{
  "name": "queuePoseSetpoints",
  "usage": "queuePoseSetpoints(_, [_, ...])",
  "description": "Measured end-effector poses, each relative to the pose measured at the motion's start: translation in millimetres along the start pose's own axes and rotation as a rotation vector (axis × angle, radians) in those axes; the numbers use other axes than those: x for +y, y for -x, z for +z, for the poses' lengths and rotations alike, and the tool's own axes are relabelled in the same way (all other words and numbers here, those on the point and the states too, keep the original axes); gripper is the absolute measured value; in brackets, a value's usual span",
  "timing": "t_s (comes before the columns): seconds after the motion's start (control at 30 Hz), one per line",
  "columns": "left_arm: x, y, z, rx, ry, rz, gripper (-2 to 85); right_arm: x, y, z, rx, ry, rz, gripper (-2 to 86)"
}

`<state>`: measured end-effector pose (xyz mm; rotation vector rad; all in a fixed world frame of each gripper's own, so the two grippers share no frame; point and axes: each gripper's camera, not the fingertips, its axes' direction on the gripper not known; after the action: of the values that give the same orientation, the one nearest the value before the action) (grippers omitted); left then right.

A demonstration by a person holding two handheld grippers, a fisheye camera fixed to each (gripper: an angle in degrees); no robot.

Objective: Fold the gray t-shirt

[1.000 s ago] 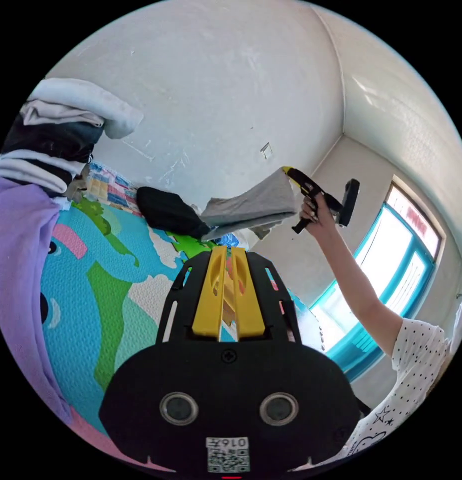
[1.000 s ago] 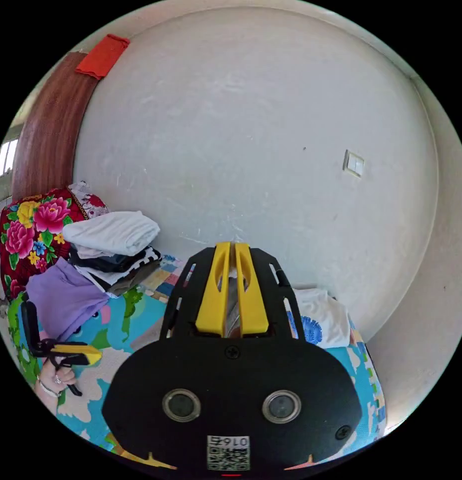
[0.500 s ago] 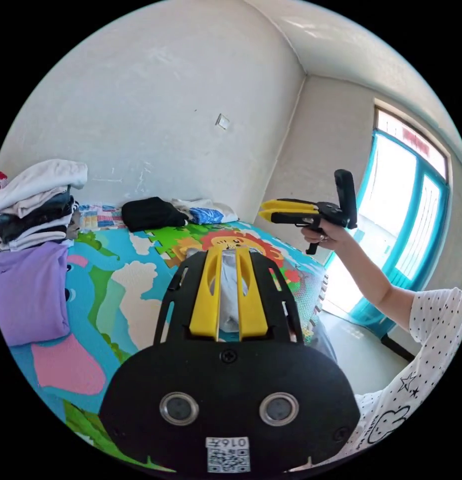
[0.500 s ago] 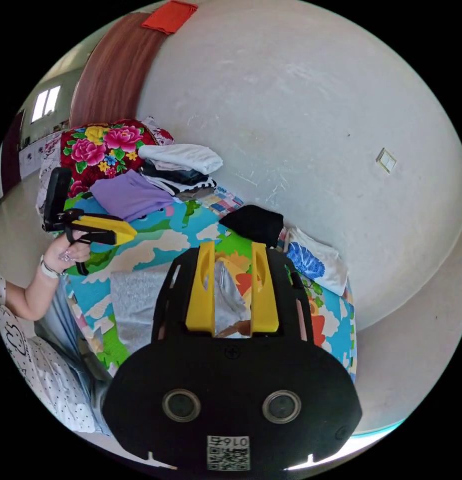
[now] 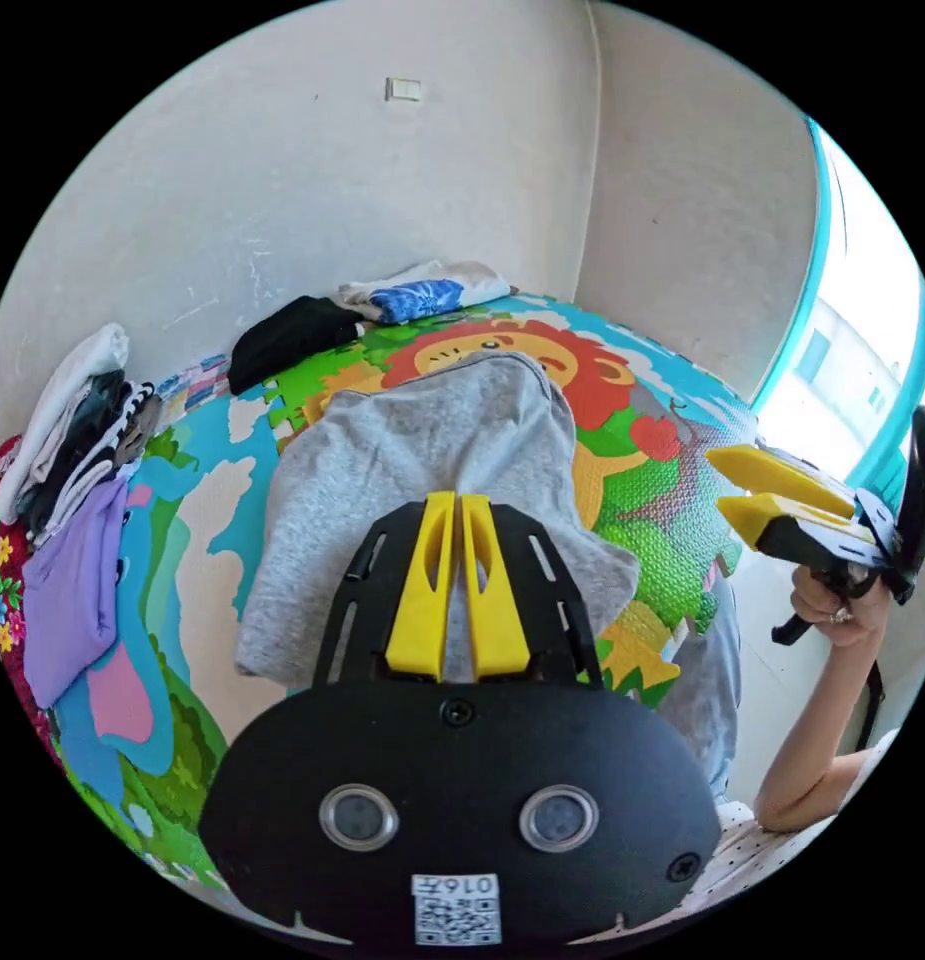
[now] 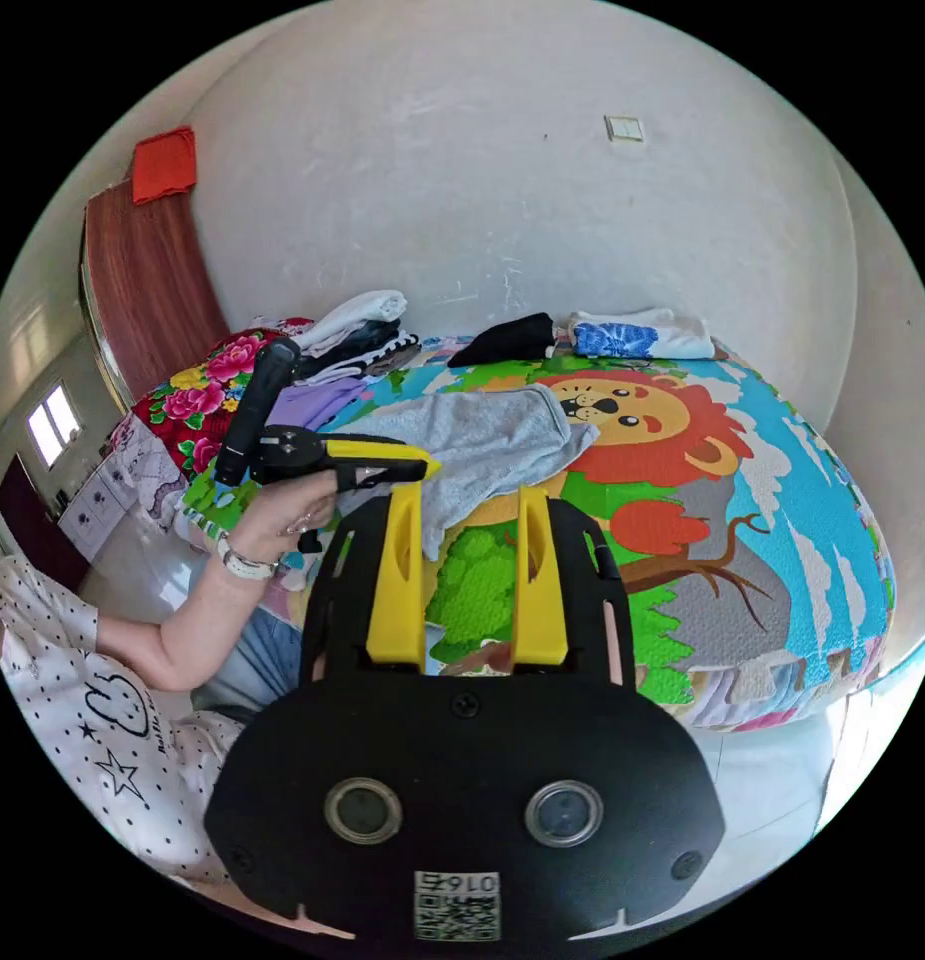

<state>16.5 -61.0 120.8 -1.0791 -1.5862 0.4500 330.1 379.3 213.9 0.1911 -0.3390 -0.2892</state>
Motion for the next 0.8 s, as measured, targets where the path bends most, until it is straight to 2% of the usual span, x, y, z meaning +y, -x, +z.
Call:
queuePoseSetpoints(0.1, [24,11,-46,0.13,-0.128,-0.045,-0.9,19,-1,-15,0.052,-0.048,0.02,10.4])
queuePoseSetpoints(0.2, [68,36,-95,0.227,-0.31,-0.17,-0.9,26,0,-17,-0.021,-0.017,-0.01,9.8])
queuePoseSetpoints(0.27, [100,52,-118,0.238,-0.383,-0.259,-0.9,36,7,-16,-0.104,-0.076,-0.014,9.9])
queuePoseSetpoints(0.33, [130,65,-134,0.169,-0.366,-0.337,-0.9,42,14,-9,-0.159,-0.099,-0.02,10.4])
queuePoseSetpoints(0.4, [164,76,-151,-0.032,-0.246,-0.444,-0.7,46,23,4,-0.207,-0.057,-0.04,11.4])
queuePoseSetpoints(0.47, [182,82,-170,-0.193,-0.204,-0.518,-0.3,53,36,17,-0.239,-0.003,-0.075,13.1])
queuePoseSetpoints(0.5, [188,81,-186,-0.253,-0.215,-0.51,0.1,55,38,19,-0.241,0.001,-0.08,13.2])
queuePoseSetpoints(0.57, [187,75,-203,-0.252,-0.258,-0.458,2.8,66,47,22,-0.234,-0.021,-0.096,13.6])
queuePoseSetpoints(0.7, [154,40,-192,-0.013,-0.261,-0.275,9.4,79,58,24,-0.235,-0.007,-0.125,13.6])
queuePoseSetpoints(0.8, [124,2,-158,0.061,-0.193,-0.161,11.1,92,61,18,-0.226,-0.017,-0.12,13.6])
